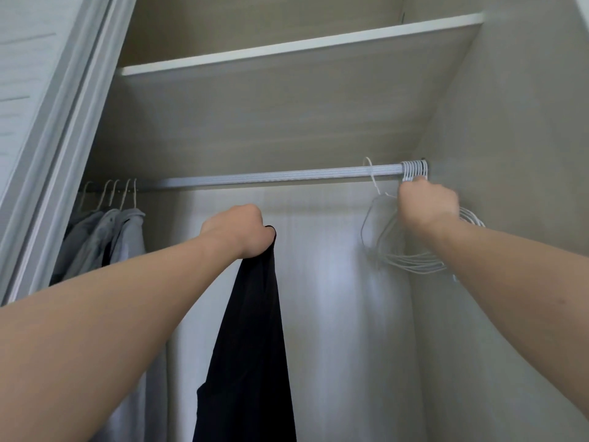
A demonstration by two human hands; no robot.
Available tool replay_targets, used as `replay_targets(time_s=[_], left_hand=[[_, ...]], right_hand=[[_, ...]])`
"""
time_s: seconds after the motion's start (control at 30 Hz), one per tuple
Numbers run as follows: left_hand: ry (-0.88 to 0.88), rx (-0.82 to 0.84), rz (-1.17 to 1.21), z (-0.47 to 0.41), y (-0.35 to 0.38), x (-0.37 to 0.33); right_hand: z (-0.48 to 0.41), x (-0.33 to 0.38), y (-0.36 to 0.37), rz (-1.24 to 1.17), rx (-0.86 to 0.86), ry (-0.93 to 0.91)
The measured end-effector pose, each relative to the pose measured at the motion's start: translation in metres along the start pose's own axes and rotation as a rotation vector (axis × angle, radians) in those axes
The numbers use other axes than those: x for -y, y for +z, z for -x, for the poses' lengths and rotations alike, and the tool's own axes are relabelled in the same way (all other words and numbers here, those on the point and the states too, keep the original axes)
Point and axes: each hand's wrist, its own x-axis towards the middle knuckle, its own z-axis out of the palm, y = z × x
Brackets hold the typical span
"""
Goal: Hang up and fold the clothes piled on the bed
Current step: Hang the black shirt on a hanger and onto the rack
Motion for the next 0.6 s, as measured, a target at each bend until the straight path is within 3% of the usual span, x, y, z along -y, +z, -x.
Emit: replay_targets(time_s=[0.13, 0.3, 0.6], left_hand=[[-0.065, -0.079, -0.015, 0.006, -0.009, 0.015], [-0.111, -0.101, 0.011, 0.018, -0.031, 0.035], [-0.191, -0.219, 0.251, 0.046, -0.094, 0.067]], right_hand=[[-0.001, 0.023, -0.017, -0.399, 0.083, 0.134], [-0.006, 0.041, -0.031, -0.671, 0.081, 0.167], [0.029, 0.089, -0.047, -1.429, 0.212, 0.259]])
